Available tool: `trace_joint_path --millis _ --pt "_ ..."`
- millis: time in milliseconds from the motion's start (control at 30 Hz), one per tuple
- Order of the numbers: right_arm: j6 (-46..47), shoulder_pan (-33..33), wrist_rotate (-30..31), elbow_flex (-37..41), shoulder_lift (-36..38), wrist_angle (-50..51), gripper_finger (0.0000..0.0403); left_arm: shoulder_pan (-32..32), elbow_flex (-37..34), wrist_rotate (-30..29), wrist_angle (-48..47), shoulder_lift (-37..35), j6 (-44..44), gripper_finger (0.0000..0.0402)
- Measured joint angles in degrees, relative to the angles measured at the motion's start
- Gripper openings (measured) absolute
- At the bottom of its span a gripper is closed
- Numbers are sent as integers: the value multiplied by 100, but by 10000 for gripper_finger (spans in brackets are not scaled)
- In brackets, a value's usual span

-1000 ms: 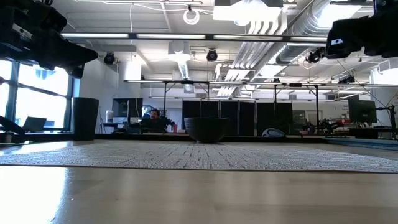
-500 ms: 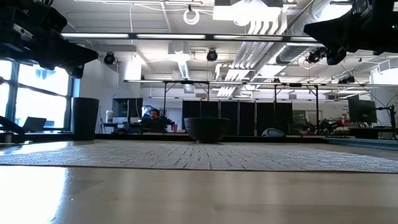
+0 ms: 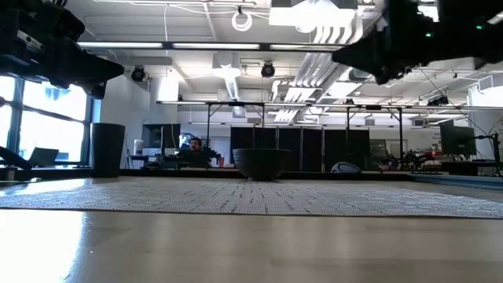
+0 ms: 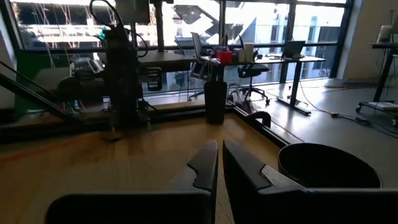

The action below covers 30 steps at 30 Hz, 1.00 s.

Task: Pick & Place Utensil
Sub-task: Put the black bowl in the center of the gray mat

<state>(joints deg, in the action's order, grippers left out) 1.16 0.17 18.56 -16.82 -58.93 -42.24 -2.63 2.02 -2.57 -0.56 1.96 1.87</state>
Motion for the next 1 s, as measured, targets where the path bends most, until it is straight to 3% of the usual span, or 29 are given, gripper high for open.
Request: trace_joint_path --millis 333,533,767,1000 --pt "-31 -681 -104 -2276 -2434 1499 123 0 0 -2 0 0 -4 1" --pt "-389 -1117 -446 -3826 -3501 2990 164 0 0 -2 0 0 -4 1" --pt "-403 -1825 -741 -5376 -4512 4657 173 0 0 -2 0 0 -5 1" --pt "-418 -2317 -1283 -6389 -5333 5259 174 0 0 -2 0 0 -4 1"
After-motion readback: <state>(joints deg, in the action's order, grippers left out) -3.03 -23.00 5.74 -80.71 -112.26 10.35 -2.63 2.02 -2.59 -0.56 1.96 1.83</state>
